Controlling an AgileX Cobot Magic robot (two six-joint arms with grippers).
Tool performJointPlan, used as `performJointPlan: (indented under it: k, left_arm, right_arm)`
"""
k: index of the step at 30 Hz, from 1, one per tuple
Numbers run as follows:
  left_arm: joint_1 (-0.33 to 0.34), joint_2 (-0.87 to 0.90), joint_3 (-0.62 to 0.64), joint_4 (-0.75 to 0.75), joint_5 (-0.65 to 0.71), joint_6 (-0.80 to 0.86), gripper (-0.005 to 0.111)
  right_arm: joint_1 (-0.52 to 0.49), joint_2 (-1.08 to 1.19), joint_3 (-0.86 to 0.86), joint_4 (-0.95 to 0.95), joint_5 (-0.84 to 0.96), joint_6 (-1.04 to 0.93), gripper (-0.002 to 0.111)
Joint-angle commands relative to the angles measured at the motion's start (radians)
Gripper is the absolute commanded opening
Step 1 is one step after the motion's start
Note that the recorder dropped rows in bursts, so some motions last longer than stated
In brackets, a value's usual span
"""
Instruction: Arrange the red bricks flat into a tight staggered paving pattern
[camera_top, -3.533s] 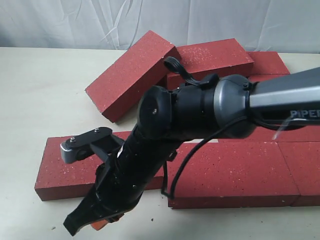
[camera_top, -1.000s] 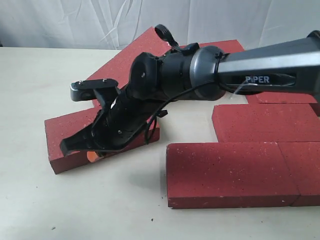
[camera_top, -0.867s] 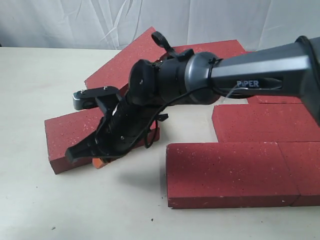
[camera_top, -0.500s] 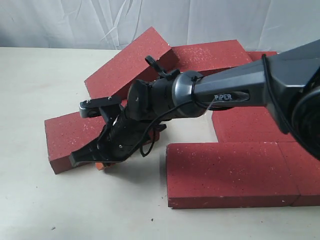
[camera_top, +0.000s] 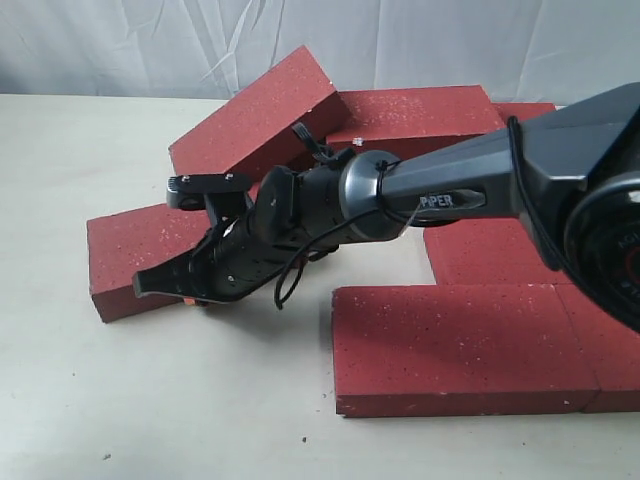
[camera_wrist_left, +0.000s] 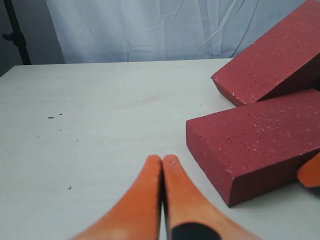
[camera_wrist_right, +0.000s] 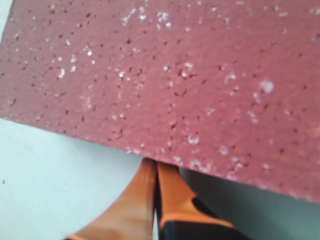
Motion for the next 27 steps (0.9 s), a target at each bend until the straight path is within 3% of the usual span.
performJointPlan:
  k: [1, 21, 27]
  left_arm:
    - [-0.006, -0.006, 0.004, 0.003, -0.009, -0.006, 0.000]
    - [-0.006, -0.006, 0.004, 0.003, -0.009, -0.006, 0.000]
    - [-0.006, -0.006, 0.004, 0.003, -0.009, -0.006, 0.000]
  right_arm:
    - [-0.002, -0.001, -0.007, 0.010, -0.040, -0.003, -0.001]
    - [-0.002, 0.072, -0.126, 0.048, -0.024, -0.001, -0.001]
    - [-0.004, 0.065, -0.126, 0.048, 0.074, -0.001, -0.001]
